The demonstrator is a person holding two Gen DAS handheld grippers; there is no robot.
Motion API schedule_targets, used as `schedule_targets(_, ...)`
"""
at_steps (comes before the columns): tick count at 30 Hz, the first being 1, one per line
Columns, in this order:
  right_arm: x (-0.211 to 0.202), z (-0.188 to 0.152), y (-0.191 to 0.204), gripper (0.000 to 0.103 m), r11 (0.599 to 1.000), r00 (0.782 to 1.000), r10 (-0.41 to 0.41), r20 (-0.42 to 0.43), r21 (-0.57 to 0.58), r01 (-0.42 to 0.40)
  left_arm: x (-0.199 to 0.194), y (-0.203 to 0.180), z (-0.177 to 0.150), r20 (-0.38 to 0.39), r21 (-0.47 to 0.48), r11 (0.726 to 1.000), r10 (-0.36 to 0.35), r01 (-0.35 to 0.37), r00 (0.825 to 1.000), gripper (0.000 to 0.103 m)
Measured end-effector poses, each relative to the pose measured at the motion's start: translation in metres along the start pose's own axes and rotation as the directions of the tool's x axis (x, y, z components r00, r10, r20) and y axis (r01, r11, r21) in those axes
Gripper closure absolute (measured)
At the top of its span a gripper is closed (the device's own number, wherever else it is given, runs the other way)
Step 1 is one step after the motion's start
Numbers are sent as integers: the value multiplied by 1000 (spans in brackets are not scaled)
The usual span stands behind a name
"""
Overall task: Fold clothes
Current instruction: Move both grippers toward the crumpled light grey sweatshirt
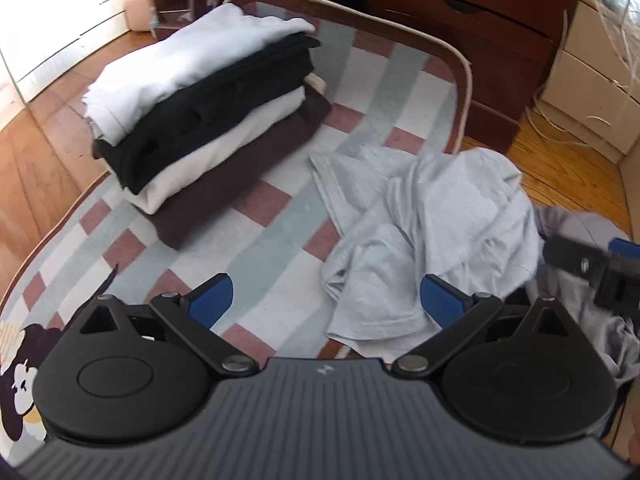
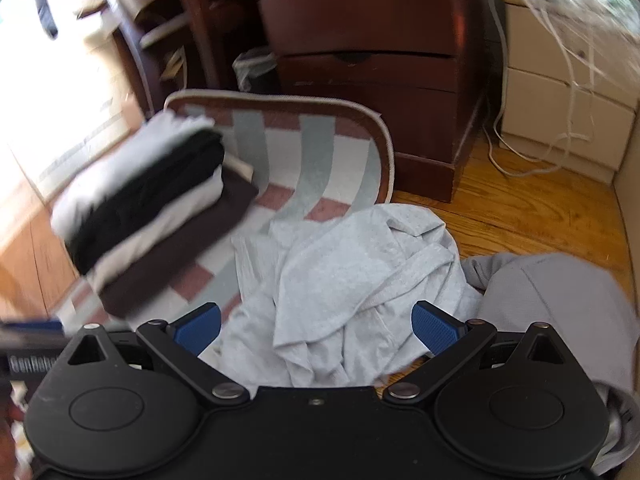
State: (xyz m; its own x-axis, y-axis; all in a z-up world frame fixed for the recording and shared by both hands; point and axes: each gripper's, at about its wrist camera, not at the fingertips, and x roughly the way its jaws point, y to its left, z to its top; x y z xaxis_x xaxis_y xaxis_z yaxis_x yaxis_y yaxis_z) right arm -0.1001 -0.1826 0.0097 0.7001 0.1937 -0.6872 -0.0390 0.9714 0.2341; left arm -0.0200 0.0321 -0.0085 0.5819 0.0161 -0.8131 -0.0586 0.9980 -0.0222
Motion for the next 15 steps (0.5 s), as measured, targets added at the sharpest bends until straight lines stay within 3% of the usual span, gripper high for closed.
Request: schedule_targets(15, 7, -2, -1, 0, 999, 1000, 4, -9, 34, -4, 3, 1, -2, -32, 1, 1000, -7, 7, 999, 1)
